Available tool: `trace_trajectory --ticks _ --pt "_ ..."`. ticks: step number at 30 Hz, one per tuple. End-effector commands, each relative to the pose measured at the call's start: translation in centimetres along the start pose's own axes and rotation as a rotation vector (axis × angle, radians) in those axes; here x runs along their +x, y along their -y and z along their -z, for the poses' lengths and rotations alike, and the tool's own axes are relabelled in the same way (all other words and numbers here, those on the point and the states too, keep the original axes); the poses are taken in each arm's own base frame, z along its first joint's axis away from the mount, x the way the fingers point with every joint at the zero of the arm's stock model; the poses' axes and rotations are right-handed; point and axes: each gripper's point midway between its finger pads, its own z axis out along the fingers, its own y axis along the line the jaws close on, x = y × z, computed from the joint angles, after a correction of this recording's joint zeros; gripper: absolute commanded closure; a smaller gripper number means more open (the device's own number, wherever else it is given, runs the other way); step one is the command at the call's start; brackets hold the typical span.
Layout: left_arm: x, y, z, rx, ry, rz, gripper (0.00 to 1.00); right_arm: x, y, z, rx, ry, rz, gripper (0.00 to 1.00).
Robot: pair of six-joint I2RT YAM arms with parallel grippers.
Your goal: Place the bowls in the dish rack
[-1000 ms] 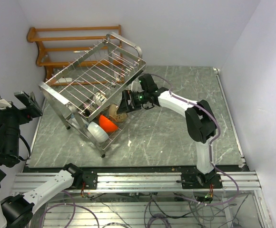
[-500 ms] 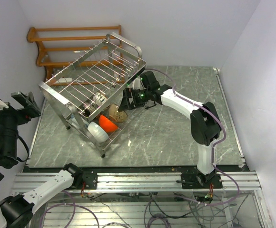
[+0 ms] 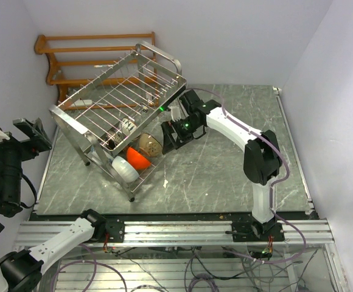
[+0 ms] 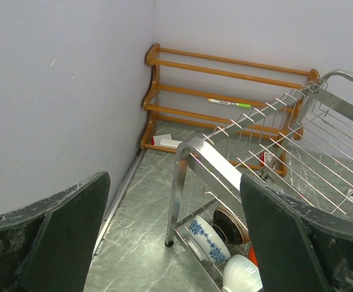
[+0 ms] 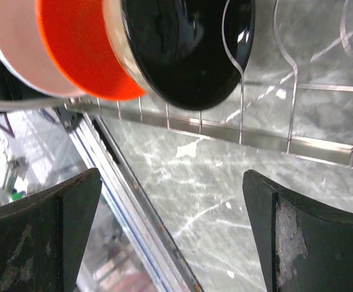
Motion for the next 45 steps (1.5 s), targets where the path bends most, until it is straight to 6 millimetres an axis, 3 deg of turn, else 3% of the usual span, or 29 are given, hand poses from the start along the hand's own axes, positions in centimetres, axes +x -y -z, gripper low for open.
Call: trace_trajectory --ticks 1,10,13,18,23,28,35,45 --pt "-0.5 0.1 0.1 0.018 0.023 0.022 0.01 4.8 0.1 0.0 -0.057 -0.2 -0.009 0.0" --pt "-1.1 -0.1 0.4 0.024 0.035 0.026 0.01 7.1 -1.3 2.6 0.014 -0.155 -0.058 0.0" --pt "-1.3 -0.2 0.6 0.028 0.041 0.033 0.01 7.6 -1.9 4.6 0.077 -0.113 -0.082 0.0" --pt "-0.9 -0.1 0.7 0.041 0.03 0.034 0.01 8.8 -1.0 7.8 0.276 -0.051 -0.175 0.0" --pt "-0.8 0.2 0.8 0.058 0.029 0.034 0.01 8.8 1.3 11.9 0.529 0.117 -0.309 0.0" --pt "-1.0 1.0 0.6 0.09 0.019 0.03 0.01 7.3 2.7 15.8 0.701 0.32 -0.391 0.0" --pt "-0.7 2.6 0.2 0.14 -0.015 0.023 0.01 3.5 2.5 21.2 0.824 0.584 -0.401 0.0" --pt "-0.3 3.9 -0.4 0.166 -0.022 0.022 0.01 2.2 2.6 23.6 0.883 0.7 -0.388 0.0"
